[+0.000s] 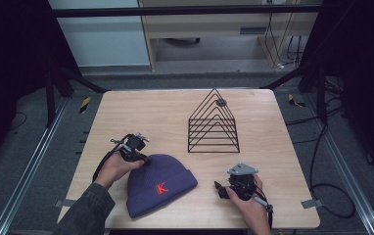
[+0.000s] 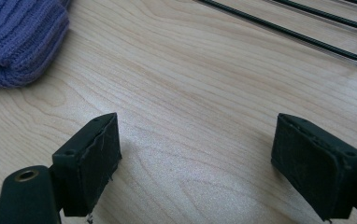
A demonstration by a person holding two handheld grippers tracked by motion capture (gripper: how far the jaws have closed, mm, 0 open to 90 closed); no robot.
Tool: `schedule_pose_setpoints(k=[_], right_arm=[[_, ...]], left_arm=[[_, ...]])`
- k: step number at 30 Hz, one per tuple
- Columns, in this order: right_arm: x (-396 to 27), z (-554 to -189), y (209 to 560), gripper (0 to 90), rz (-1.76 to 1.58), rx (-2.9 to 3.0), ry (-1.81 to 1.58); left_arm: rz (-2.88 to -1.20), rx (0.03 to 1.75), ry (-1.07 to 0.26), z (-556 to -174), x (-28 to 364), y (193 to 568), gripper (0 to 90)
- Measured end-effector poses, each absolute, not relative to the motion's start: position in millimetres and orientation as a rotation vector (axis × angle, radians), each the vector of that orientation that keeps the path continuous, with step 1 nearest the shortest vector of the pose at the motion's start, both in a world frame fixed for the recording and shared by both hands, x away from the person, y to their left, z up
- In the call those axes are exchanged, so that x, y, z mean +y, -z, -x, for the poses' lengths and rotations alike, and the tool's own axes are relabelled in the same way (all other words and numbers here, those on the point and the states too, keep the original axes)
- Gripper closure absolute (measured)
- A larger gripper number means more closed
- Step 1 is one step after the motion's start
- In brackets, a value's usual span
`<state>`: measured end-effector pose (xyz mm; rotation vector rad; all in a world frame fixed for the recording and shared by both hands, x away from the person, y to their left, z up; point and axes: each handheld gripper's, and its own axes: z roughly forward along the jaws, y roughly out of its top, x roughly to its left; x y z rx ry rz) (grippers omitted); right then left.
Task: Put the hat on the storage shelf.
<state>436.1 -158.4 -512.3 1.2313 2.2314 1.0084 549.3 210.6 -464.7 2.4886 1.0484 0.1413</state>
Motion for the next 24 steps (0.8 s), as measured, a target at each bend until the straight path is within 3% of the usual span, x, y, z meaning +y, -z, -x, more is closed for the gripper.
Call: schedule_pose_setpoints(k=[12, 18, 24], right_arm=[[-158, -436, 512, 15.7, -1.232, 2.231, -1.009], [-158, -436, 512, 15.7, -1.232, 2.231, -1.008], [-158, -436, 512, 15.7, -1.232, 2.231, -1.008]], left_arm=[[-2.453, 1.019, -0.198, -540, 214, 462, 80.6], [-2.394, 0.975, -0.288, -526, 215, 443, 81.1], [-2.322, 0.874, -0.459, -504, 208, 412, 81.1]])
